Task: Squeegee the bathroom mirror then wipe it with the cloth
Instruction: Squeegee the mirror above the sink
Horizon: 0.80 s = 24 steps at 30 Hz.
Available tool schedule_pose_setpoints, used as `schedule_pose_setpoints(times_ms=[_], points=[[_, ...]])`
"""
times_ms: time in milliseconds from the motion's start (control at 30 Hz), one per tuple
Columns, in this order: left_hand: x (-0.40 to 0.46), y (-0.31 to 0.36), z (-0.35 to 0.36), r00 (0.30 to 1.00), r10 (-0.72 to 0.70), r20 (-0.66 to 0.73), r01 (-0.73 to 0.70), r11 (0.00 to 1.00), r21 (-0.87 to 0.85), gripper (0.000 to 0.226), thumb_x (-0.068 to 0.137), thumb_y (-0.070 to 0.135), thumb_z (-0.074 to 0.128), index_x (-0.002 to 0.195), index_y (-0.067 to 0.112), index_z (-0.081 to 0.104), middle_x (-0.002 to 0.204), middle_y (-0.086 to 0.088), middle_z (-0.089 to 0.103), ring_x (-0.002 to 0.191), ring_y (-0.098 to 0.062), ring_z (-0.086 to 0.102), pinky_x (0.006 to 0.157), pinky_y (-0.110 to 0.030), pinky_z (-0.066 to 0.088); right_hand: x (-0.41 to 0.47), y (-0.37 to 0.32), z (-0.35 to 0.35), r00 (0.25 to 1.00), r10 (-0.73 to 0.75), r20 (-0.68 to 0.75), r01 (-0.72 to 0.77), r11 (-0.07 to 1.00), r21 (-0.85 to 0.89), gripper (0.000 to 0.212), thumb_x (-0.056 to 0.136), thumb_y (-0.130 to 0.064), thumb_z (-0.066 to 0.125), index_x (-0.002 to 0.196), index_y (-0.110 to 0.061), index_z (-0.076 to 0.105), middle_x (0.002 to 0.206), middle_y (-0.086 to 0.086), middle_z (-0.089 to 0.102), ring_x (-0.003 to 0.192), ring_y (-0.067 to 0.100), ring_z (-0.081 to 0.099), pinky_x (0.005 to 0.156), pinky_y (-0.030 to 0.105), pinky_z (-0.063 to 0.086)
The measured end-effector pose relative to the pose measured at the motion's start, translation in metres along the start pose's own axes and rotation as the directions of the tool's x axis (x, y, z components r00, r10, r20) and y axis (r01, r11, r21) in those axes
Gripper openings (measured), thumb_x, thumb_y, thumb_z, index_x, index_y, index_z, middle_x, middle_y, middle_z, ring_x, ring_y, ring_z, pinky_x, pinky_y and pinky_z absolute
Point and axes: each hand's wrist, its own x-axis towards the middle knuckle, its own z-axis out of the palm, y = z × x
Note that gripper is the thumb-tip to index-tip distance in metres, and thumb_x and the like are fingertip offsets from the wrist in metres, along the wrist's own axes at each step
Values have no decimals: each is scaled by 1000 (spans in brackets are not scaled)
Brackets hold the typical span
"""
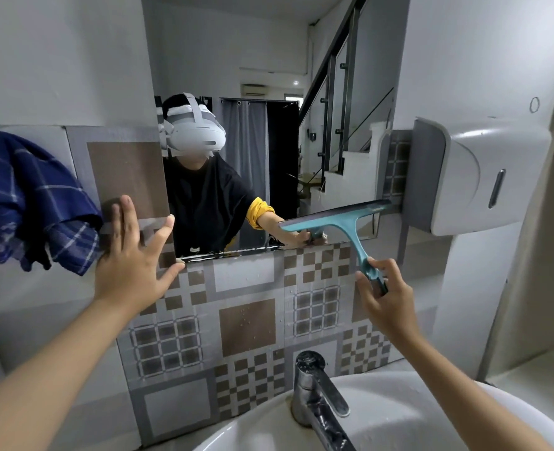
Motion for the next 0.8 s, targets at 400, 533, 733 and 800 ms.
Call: schedule_pose_setpoints(times_ms=[400, 533, 733, 800], points=[[0, -1, 3, 1000, -4, 9, 4, 999, -36, 79, 77, 44, 67, 144, 24, 31, 155, -24, -10, 142, -43, -4, 89, -66, 41, -23, -63, 41, 924, 380, -50, -341, 875, 344, 11, 95, -19, 56, 101, -17, 47, 63, 4, 48, 44, 8, 39, 37, 19, 35], [0, -2, 4, 1000, -13, 19, 14, 999, -41, 79, 78, 45, 66, 144, 25, 28, 155, -23, -11, 143, -42, -6, 89, -65, 43, -22, -87, 56, 869, 491, -57, -427, 804, 414, 15, 96, -26, 54, 105, -16, 47, 65, 2, 49, 45, 8, 39, 39, 23, 35], [0, 3, 4, 999, -11, 30, 12, 999, -38, 79, 78, 45, 66, 144, 25, 27, 155, -25, -10, 142, -43, -3, 90, -62, 44, -23, -120, 80, 812, 570, -129, -461, 761, 456, 14, 100, -29, 45, 103, -15, 46, 71, 2, 52, 55, 12, 45, 41, 15, 39], [1, 8, 6, 1000, -13, 24, 14, 999, -39, 79, 78, 45, 66, 144, 25, 28, 155, -25, -9, 142, -43, -3, 91, -62, 44, -24, -123, 85, 797, 592, -119, -481, 742, 467, 12, 100, -30, 44, 103, -18, 45, 72, 3, 52, 56, 15, 47, 48, 22, 43]])
